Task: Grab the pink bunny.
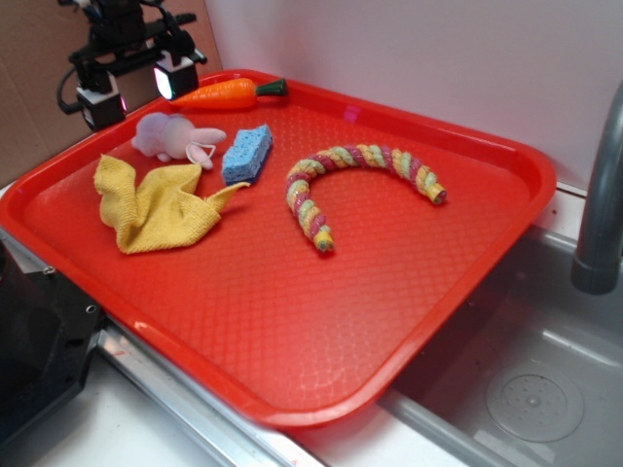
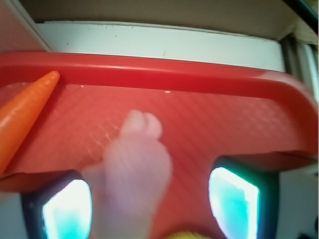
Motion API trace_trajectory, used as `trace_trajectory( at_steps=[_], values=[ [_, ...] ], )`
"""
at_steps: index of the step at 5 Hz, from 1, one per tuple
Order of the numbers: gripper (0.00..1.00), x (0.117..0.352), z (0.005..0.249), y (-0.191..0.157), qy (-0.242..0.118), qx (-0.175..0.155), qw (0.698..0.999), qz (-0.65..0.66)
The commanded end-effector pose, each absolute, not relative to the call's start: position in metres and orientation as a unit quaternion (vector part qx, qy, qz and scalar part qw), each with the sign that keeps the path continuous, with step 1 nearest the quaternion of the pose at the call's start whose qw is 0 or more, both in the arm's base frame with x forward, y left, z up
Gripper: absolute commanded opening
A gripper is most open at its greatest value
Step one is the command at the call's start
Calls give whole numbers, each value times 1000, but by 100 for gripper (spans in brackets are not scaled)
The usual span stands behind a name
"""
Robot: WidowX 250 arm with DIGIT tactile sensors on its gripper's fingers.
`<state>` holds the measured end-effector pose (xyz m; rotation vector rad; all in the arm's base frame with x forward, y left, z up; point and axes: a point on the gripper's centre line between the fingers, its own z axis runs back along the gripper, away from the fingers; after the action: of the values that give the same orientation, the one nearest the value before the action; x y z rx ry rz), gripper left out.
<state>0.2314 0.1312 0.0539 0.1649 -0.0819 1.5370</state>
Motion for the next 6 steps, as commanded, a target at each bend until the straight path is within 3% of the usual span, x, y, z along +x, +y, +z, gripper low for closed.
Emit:
trace_trajectory(
  at_steps=[1,2,3,4,5,6],
  values=[
    [100,233,40,143,-53,97,711,694],
    [9,231,35,137,-55,104,717,687],
    [0,229,33,138,-55,94,724,682],
    [0,233,41,137,-41,92,790,604],
    [0,237,66,132,-15,102,861,498],
    [0,241,96,123,-11,86,918,386]
  ],
)
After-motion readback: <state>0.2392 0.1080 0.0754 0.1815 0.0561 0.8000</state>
